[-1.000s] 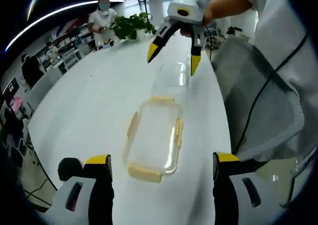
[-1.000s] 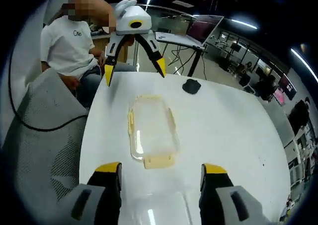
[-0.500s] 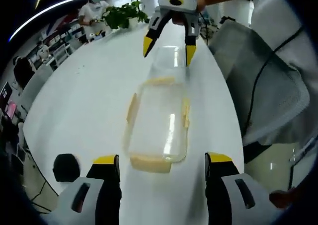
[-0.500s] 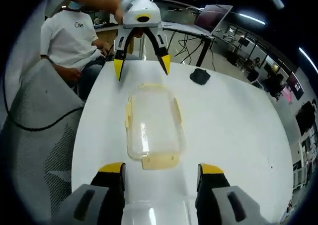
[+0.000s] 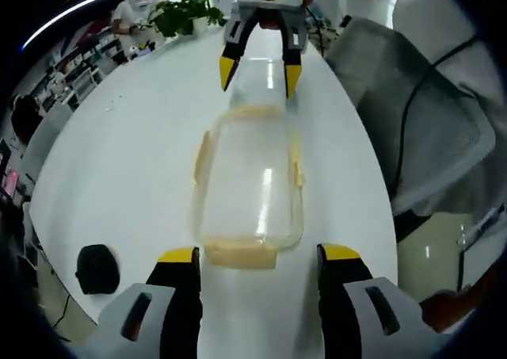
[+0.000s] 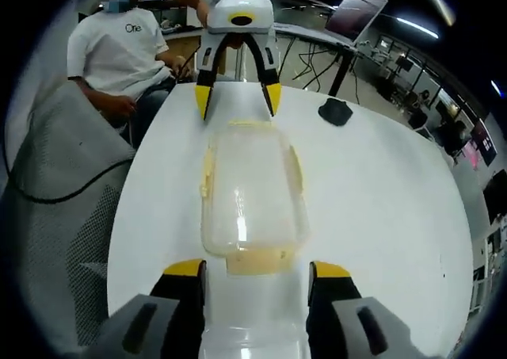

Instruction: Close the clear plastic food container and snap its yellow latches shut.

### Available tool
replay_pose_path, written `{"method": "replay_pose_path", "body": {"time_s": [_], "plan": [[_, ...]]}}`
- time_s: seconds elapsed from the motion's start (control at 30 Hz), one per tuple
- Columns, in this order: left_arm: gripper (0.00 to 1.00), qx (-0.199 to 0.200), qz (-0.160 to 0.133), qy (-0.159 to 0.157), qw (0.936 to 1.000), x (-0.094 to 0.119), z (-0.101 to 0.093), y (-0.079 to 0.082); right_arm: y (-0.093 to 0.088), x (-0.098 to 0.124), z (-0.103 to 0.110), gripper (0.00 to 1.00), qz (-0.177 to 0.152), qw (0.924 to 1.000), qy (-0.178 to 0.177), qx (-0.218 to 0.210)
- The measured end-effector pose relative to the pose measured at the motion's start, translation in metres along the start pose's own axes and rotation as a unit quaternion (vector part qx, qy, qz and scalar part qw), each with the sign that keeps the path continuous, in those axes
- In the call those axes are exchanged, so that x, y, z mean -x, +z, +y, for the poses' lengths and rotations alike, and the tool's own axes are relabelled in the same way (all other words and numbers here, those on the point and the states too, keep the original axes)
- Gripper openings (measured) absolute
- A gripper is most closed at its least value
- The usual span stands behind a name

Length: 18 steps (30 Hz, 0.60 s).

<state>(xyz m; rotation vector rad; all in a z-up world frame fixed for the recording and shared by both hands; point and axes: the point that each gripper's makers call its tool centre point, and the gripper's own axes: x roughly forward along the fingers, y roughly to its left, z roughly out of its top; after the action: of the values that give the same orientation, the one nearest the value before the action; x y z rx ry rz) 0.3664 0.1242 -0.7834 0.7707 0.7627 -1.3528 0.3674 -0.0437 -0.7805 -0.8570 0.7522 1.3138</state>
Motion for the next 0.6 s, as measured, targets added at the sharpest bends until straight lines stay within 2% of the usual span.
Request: {"method": "replay_pose_path", "body": {"time_s": [0.2, 0.3, 0.4, 0.47, 0.6], "plan": [[0.56, -0.004, 0.01, -0.004, 0.9999, -0.005, 0.002, -0.004, -0.003, -0.008, 0.001, 0.45, 0.012, 0.9998, 0.011, 0.014], [0.54, -0.007, 0.013, -0.005, 0.9999, -0.007, 0.004, -0.006, -0.004, -0.012, 0.0, 0.48, 0.013, 0.9998, 0.009, 0.013], [0.54, -0.009, 0.02, -0.015, 0.9996, -0.011, 0.004, -0.01, -0.005, -0.015, -0.001, 0.43, 0.016, 0.9997, 0.016, 0.013], [0.54, -0.016, 0.027, -0.014, 0.9994, -0.012, 0.005, -0.013, -0.005, -0.016, -0.002, 0.44, 0.017, 0.9997, 0.016, 0.011], [0.49, -0.012, 0.023, -0.022, 0.9994, -0.015, 0.006, -0.01, -0.006, -0.019, -0.002, 0.41, 0.019, 0.9994, 0.026, 0.009]]}}
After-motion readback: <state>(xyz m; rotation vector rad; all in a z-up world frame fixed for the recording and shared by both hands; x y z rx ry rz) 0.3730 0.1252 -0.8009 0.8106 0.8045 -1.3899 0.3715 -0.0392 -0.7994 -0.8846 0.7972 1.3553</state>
